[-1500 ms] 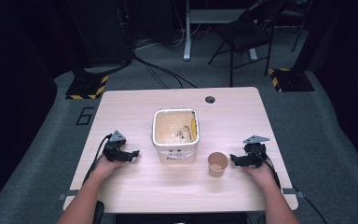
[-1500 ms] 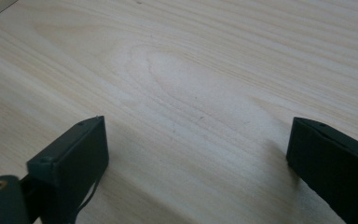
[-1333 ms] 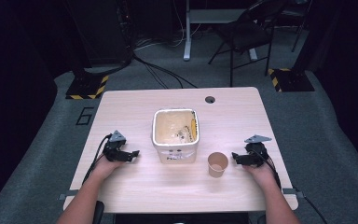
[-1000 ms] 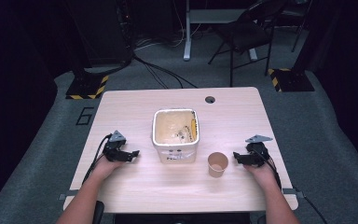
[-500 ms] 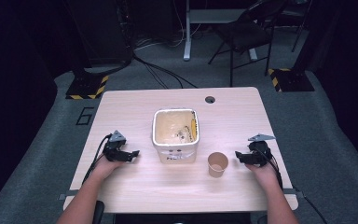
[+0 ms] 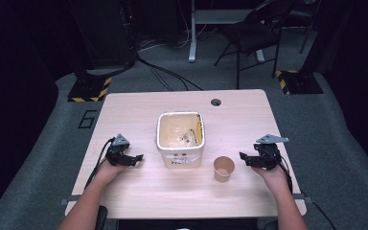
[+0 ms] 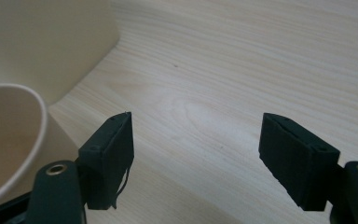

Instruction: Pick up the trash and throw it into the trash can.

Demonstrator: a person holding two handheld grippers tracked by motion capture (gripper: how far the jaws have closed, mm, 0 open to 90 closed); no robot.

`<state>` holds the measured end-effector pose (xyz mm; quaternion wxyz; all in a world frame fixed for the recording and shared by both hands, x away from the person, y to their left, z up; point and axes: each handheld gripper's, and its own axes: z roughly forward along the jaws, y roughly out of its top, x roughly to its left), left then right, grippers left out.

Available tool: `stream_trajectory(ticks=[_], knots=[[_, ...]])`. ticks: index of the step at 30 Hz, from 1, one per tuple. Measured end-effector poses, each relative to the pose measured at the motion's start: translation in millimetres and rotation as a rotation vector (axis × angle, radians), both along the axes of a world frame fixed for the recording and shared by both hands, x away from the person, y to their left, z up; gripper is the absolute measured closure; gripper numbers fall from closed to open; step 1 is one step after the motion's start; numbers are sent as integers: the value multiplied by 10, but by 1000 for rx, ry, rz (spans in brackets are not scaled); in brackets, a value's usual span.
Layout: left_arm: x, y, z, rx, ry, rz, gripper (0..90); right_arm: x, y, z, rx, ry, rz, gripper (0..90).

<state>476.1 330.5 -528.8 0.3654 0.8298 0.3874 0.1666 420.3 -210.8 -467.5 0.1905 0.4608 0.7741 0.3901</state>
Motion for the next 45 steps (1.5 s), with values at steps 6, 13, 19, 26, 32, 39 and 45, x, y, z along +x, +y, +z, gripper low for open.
stream_trajectory(ticks=[6,13,19,26,32,39,45], knots=[[-3,-1,1,2,-1,3,117,-81,50,147,22,13,69,215],[-3,-1,1,2,-1,3,117,-175,215,248,12,2,167,188],[-2,-1,1,2,-1,3,116,-228,366,289,-11,-2,238,155],[-4,-3,1,2,1,5,117,-295,505,281,-34,-11,301,130],[-1,-5,1,1,-1,7,116,-293,622,237,-47,0,335,108],[-1,-4,2,4,0,6,117,-287,710,162,-65,18,364,66],[-1,-5,1,2,-1,7,116,-267,739,112,-74,39,367,54]])
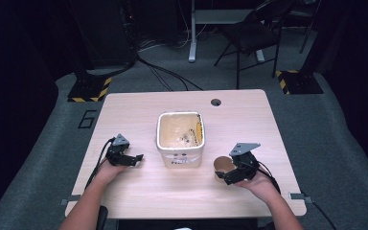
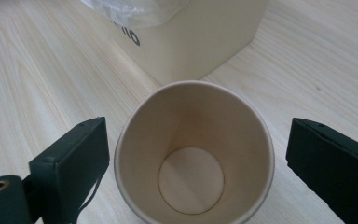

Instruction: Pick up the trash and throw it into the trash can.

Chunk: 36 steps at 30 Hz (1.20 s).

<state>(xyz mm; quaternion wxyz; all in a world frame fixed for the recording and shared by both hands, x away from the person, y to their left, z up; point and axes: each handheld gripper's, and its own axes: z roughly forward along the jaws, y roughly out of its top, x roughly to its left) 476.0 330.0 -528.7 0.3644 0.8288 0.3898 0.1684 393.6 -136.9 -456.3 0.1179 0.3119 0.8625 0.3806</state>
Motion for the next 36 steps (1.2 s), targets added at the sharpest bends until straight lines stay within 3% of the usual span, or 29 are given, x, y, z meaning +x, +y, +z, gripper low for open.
stream_trajectory(ticks=[5,9,15,36], knots=[[-1,0,1,1,2,0,117,25,21,-66,-10,26,-8,84],[0,0,0,0,0,0,117,26,28,-79,-15,27,6,167],[-1,-1,-1,-2,1,1,117,32,33,-70,-18,21,13,182],[1,0,0,0,0,-1,116,120,-1,290,-13,10,-8,188]])
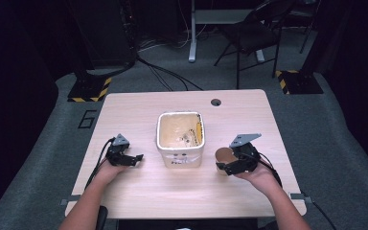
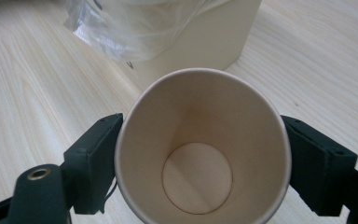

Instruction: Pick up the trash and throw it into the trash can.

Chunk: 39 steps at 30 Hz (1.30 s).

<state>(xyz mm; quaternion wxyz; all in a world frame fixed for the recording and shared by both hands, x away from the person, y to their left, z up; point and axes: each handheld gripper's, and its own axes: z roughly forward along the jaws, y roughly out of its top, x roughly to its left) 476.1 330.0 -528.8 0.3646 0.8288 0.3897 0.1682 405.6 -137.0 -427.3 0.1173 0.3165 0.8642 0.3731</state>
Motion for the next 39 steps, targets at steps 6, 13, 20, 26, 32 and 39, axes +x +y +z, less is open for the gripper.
stream_trajectory(ticks=[6,13,20,26,32,39], knots=[[0,1,0,1,0,-1,116,33,-21,135,5,-6,-11,189],[0,0,0,1,0,0,116,71,-29,268,17,-12,-20,190],[0,-1,0,-1,1,0,116,115,0,430,13,-25,-11,190],[0,0,-1,-1,1,0,116,148,53,552,-5,-40,0,191],[0,1,0,1,0,-1,116,205,107,691,-3,-50,5,191],[0,0,0,0,0,0,116,302,151,877,11,-69,-5,192]])
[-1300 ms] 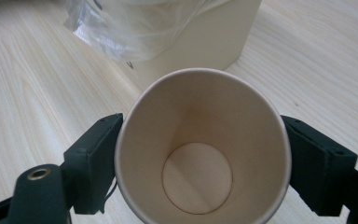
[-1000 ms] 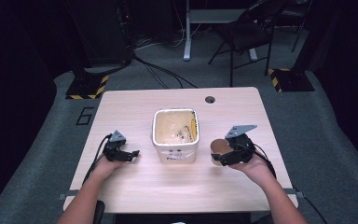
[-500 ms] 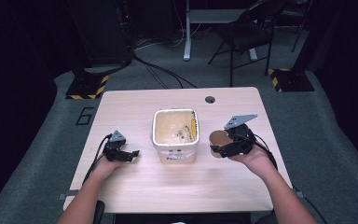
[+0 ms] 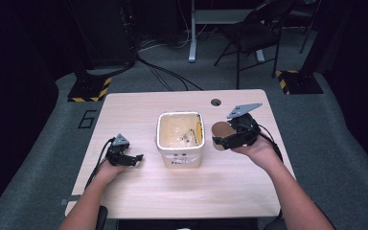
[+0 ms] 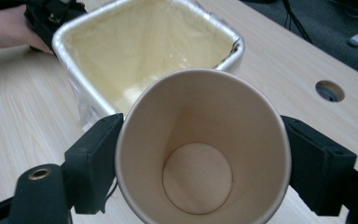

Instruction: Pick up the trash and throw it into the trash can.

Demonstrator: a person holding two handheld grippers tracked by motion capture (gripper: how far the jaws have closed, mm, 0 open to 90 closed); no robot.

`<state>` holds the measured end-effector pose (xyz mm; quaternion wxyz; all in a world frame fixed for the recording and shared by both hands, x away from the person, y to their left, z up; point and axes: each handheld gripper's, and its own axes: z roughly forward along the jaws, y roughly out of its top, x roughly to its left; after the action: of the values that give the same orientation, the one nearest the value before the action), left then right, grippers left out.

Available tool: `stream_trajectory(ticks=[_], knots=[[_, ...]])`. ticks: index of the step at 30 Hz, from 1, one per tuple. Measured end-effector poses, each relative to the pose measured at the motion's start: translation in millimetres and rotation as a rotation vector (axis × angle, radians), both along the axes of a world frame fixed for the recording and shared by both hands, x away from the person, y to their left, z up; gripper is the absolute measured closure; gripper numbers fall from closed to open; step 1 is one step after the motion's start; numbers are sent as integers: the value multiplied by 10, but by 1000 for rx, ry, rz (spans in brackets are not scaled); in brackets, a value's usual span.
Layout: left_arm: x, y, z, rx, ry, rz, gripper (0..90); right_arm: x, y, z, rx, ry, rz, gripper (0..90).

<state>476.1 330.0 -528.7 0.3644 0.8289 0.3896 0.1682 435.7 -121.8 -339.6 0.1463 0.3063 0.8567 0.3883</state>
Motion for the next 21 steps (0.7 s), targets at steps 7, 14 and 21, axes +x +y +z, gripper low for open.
stream_trajectory(ticks=[7,14,21], knots=[[1,0,0,0,0,-1,116,74,61,199,19,-22,2,192],[0,0,0,0,0,0,116,156,185,376,18,-38,21,193],[0,0,0,-1,0,0,116,228,329,511,41,-45,41,192]])
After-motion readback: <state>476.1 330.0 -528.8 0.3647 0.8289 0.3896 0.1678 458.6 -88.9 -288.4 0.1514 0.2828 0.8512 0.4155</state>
